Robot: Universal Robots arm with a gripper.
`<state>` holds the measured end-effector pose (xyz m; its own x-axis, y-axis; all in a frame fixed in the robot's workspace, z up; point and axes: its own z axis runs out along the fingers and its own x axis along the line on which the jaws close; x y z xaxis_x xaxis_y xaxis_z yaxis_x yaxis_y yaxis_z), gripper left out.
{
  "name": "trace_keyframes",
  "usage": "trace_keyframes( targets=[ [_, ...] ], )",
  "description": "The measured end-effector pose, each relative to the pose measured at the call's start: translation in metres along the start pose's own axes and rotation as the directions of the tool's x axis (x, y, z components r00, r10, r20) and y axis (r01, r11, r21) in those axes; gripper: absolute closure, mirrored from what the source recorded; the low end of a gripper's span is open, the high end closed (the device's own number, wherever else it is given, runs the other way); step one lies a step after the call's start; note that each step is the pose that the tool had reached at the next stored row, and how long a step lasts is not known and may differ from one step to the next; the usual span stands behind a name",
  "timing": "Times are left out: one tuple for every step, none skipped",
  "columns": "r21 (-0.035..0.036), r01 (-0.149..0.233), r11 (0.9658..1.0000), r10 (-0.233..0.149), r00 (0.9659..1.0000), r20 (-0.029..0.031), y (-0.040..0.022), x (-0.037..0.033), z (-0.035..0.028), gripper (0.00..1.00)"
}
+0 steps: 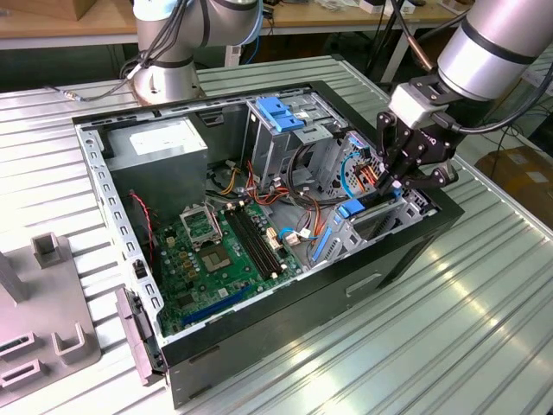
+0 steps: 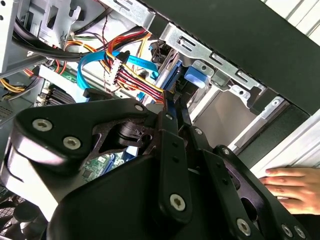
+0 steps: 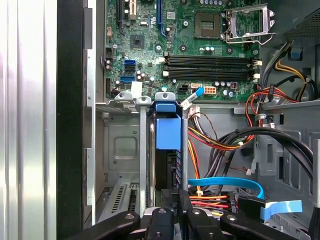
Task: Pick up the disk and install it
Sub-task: 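Insert the first disk wire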
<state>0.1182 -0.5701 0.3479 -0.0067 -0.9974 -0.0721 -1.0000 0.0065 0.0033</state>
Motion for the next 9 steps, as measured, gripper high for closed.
trace_keyframes(
  targets=[
    [0.0, 0.0, 1.0, 0.0, 1.0, 0.0, 0.0, -0.0001, 0.0, 0.84],
    [0.0, 0.0, 1.0, 0.0, 1.0, 0.0001, 0.0, -0.0001, 0.0001, 0.84],
    [0.0, 0.0, 1.0, 0.0, 1.0, 0.0, 0.0, -0.0003, 0.0002, 0.84],
    [0.0, 0.0, 1.0, 0.0, 1.0, 0.0, 0.0, -0.0005, 0.0002, 0.84],
    [0.0, 0.001, 1.0, -0.001, 1.0, 0.0002, 0.0, -0.0008, 0.0003, 0.84],
    [-0.0001, 0.001, 1.0, -0.001, 1.0, 0.0001, 0.0, -0.001, 0.0003, 0.84],
    [-0.0001, 0.002, 1.0, -0.002, 1.0, 0.0001, 0.0, -0.0013, 0.0003, 0.84],
    [-0.0001, 0.002, 1.0, -0.002, 1.0, 0.0, 0.0, -0.0013, 0.0003, 0.84],
    [-0.0001, 0.002, 1.0, -0.002, 1.0, 0.0001, 0.0, -0.0013, 0.0004, 0.84]
  ],
)
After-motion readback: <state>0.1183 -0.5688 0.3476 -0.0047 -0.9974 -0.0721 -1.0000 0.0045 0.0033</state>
